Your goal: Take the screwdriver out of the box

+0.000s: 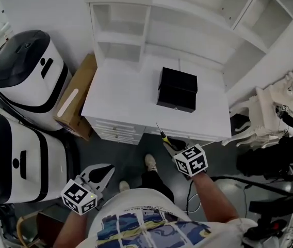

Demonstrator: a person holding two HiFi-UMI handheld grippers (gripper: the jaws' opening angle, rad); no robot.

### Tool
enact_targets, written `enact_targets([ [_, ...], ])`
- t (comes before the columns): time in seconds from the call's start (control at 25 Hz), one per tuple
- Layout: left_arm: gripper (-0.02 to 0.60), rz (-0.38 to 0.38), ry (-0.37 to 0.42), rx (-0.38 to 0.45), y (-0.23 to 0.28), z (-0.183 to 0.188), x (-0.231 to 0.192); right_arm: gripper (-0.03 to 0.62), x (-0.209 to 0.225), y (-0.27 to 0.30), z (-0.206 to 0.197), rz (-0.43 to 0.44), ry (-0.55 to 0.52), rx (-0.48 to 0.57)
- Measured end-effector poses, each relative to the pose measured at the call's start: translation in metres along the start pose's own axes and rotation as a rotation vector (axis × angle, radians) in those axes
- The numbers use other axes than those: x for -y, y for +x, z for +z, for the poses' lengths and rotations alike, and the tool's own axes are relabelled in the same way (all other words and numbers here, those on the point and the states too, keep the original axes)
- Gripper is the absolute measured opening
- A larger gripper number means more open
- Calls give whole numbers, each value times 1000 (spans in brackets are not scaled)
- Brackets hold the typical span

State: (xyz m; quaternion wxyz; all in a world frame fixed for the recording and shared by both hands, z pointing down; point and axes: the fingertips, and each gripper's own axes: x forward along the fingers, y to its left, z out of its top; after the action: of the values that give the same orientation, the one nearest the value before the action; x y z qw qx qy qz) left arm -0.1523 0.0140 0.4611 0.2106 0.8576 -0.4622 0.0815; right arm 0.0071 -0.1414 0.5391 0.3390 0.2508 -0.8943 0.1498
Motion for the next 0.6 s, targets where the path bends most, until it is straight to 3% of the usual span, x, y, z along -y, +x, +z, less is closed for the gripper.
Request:
enact_targets([
  [0.36, 14, -65, -27, -1, -7, -13, 6, 92, -52, -24, -19, -21, 29, 55],
  [0.6, 12, -62, -27, 5, -9, -9, 1, 92, -65, -25, -16, -19, 30, 81],
])
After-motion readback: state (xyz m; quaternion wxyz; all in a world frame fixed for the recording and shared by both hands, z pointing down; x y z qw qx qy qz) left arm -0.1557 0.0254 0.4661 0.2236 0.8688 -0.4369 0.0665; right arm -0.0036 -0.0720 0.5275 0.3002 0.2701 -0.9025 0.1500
